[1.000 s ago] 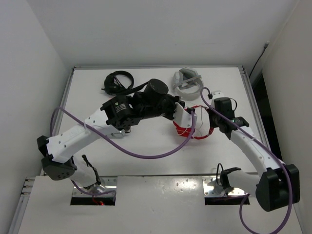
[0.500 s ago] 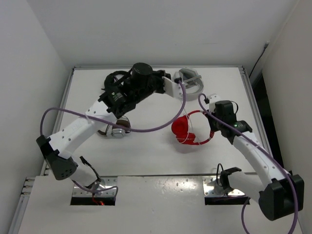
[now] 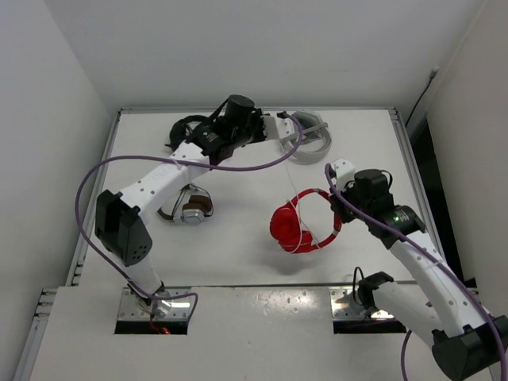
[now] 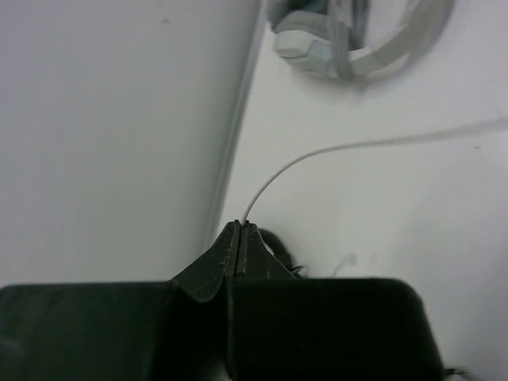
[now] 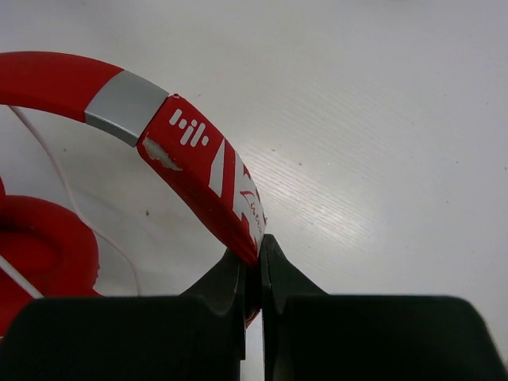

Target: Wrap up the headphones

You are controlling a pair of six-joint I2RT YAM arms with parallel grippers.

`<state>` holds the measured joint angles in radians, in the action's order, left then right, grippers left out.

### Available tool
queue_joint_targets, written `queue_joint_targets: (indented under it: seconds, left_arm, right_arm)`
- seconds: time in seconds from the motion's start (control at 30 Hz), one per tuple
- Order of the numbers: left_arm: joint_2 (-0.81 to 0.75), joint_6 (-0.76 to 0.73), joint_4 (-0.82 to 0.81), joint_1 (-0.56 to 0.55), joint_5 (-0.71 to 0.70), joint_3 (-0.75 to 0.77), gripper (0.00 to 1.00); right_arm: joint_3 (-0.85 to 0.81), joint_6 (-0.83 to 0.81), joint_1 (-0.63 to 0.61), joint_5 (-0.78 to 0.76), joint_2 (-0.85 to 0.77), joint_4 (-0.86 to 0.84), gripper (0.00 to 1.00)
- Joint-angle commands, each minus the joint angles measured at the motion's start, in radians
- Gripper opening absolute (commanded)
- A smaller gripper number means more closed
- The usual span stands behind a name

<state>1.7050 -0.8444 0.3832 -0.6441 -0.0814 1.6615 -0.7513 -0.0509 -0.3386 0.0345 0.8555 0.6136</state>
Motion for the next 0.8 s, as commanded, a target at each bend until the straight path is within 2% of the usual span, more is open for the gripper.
queue_joint_targets:
  seconds: [0.0, 0.13, 0.33, 0.43, 0.57, 0.7, 0.77]
  left_arm:
    - [-0.005, 0.154, 0.028, 0.008, 0.116, -0.038, 0.0]
    - [-0.005, 0.287, 0.019, -0.025, 0.198, -0.202, 0.0]
    - [0.048, 0.456, 0.0, -0.071, 0.328, -0.321, 0.0]
    - [0.071, 0.536, -0.01, -0.08, 0.392, -0.339, 0.0]
    - [0.046, 0.611, -0.046, -0.114, 0.431, -0.449, 0.0]
    - [0.025, 0.694, -0.119, -0.15, 0.457, -0.529, 0.0]
    - [0.039, 0.747, -0.141, -0.163, 0.483, -0.539, 0.0]
  right_arm:
    - [-0.095, 0.069, -0.011, 0.061, -0.027, -0.009, 0.0]
    - [-0.128, 0.144, 0.019, 0.048, -0.053, 0.02, 0.0]
    - [-0.166, 0.175, 0.127, 0.096, -0.053, 0.086, 0.0]
    - [-0.187, 0.175, 0.211, 0.146, -0.062, 0.101, 0.0]
    - [-0.226, 0.134, 0.335, 0.208, -0.041, 0.153, 0.0]
    - [-0.226, 0.088, 0.519, 0.3, 0.005, 0.204, 0.0]
    - [-0.235, 0.079, 0.555, 0.323, 0.03, 0.204, 0.0]
